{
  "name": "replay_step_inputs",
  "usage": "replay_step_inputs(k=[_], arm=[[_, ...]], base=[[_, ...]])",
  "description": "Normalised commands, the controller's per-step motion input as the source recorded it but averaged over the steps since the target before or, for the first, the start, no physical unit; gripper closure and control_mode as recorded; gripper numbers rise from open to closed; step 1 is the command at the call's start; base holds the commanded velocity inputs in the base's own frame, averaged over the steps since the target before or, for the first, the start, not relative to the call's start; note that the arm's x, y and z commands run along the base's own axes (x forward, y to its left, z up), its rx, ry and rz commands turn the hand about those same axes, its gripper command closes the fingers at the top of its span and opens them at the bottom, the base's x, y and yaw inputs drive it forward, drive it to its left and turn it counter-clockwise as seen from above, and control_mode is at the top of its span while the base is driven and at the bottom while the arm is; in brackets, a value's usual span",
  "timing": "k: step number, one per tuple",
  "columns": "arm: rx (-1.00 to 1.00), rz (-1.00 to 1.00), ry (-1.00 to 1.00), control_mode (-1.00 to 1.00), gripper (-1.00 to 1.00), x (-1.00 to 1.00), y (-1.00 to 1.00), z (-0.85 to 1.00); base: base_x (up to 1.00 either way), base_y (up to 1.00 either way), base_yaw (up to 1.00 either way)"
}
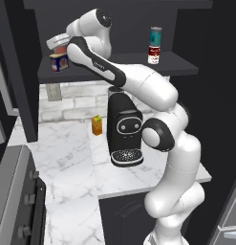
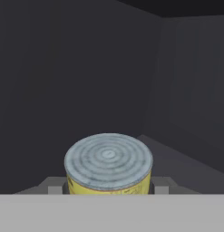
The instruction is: Stack two cans on top of the other two cans in the cabinet.
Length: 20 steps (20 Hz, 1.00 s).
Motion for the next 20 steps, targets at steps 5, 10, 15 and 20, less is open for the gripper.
replay_step_inputs(k=[5, 10, 15, 20], arm=[[0.00, 0.00, 0.00, -1.00, 1.00, 0.00, 0.06, 0.00], [0.00, 0.00, 0.00, -1.00, 1.00, 0.00, 0.07, 0.00], [0.00, 0.00, 0.00, -1.00, 1.00, 0.00, 0.03, 0.00], [0.00, 0.00, 0.00, -1.00, 1.00, 0.03, 0.00, 0.00]], base=[[0.00, 0.00, 0.00], [0.00, 0.00, 0.00], [0.00, 0.00, 0.00], [0.00, 0.00, 0.00]])
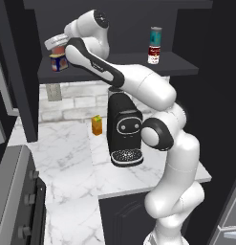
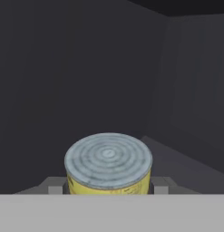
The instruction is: Stack two cans on top of the other two cans in the cabinet.
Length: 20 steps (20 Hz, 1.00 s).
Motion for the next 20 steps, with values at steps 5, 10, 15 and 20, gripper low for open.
replay_step_inputs(k=[5, 10, 15, 20], arm=[[0.00, 0.00, 0.00, -1.00, 1.00, 0.04, 0.00, 0.01], [0.00, 0.00, 0.00, -1.00, 1.00, 0.00, 0.00, 0.00], [0.00, 0.00, 0.00, -1.00, 1.00, 0.00, 0.00, 0.00], [0.00, 0.00, 0.00, -1.00, -1.00, 0.00, 0.00, 0.00]], base=[[0.00, 0.00, 0.00], [0.00, 0.00, 0.00], [0.00, 0.00, 0.00], [0.00, 0.00, 0.00]])
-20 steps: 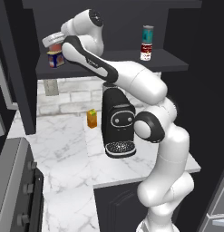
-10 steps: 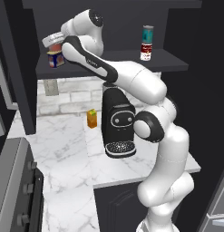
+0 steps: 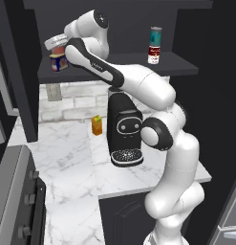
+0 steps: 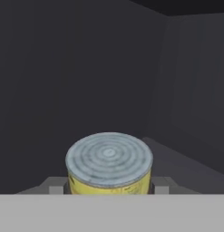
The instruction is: Stack two cans on top of the other two cans in the cabinet.
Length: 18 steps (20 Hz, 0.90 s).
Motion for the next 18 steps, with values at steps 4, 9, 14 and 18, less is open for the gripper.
replay_step_inputs(k=[4, 9, 14, 18], arm=[[0.00, 0.00, 0.00, -1.00, -1.00, 0.00, 0.00, 0.00], [0.00, 0.00, 0.00, -1.00, -1.00, 0.00, 0.00, 0.00], [0.00, 0.00, 0.00, -1.00, -1.00, 0.00, 0.00, 0.00], [0.00, 0.00, 0.00, -1.00, -1.00, 0.00, 0.00, 0.00]], base=[[0.00, 0.00, 0.00], [0.00, 0.00, 0.00], [0.00, 0.00, 0.00], [0.00, 0.00, 0.00]])
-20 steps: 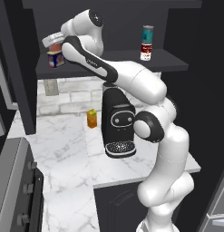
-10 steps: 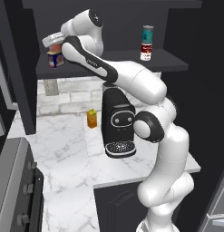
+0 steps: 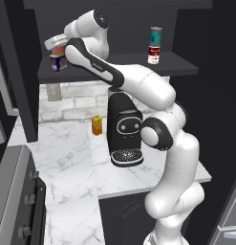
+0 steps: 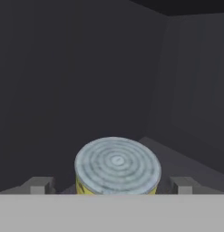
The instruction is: Stack two cans on top of the other two cans in the cabinet.
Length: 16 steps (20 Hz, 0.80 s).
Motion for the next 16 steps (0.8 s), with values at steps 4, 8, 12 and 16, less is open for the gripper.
replay_step_inputs(k=[4, 8, 12, 16], arm=[[0.00, 0.00, 0.00, -1.00, -1.00, 0.00, 0.00, 0.00], [0.00, 0.00, 0.00, -1.00, -1.00, -0.09, -0.19, 0.00], [0.03, -0.01, 0.00, -1.00, -1.00, -0.16, -0.35, -0.06], [0.06, -0.02, 0.00, -1.00, -1.00, -0.19, -0.32, -0.20]], base=[[0.00, 0.00, 0.00], [0.00, 0.00, 0.00], [0.00, 0.00, 0.00], [0.00, 0.00, 0.00]])
